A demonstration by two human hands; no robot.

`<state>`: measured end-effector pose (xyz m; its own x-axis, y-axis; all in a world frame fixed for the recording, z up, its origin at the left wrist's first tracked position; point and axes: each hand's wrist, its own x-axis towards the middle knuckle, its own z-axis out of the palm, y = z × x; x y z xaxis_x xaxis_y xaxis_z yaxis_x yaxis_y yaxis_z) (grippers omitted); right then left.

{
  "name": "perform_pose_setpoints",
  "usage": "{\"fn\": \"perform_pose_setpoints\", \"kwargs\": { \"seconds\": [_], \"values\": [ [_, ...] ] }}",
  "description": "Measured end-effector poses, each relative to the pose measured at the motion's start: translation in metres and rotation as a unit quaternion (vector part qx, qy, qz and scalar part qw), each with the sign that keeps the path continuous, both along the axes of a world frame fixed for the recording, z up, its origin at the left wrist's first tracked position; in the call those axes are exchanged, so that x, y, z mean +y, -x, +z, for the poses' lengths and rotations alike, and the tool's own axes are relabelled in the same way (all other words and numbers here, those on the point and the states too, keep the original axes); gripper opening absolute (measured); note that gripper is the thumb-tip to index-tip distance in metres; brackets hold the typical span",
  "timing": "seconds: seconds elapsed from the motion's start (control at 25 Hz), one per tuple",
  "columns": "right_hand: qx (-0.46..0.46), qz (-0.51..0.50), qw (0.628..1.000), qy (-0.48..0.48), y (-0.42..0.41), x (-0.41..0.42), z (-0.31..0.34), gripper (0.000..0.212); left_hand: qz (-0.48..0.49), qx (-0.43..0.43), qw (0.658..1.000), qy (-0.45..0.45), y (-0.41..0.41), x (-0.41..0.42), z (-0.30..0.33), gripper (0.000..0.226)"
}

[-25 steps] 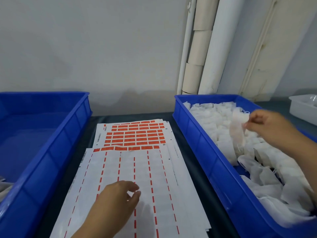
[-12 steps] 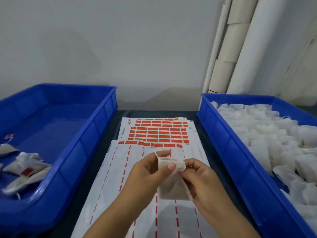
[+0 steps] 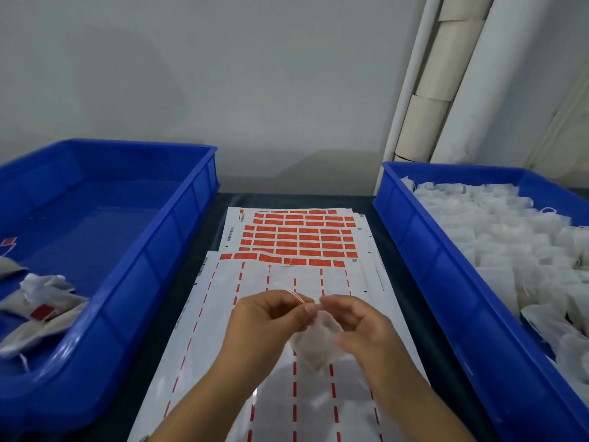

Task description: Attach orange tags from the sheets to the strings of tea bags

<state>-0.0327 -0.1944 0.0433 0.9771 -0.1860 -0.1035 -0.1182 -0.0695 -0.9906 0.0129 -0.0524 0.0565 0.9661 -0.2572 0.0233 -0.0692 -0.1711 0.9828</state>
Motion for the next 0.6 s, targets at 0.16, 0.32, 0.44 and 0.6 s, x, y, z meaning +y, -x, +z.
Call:
{"fn": "perform_pose_setpoints", "kwargs": {
  "seconds": [0.16,0.32,0.44,0.6],
  "values": [
    [-0.031,-0.024,0.99,0.136,-0.002,0.014,-0.003,0.009,0.001,-0.061,0.997,-0.052,0.005,0.0,-0.002,0.013],
    [0.016,-0.008,0.995,0.102,0.001,0.018,-0.016,0.009,0.161,-0.054,0.985,-0.042,-0.004,0.007,0.0,0.014],
    [0.073,0.038,0.995,0.057,0.009,0.018,-0.021,0.018,0.23,0.02,0.973,0.014,-0.015,0.013,0.004,0.009],
    [0.07,0.102,0.977,-0.171,0.01,0.005,-0.013,0.012,0.213,0.064,0.974,0.032,-0.019,0.016,0.0,0.01]
  ]
}}
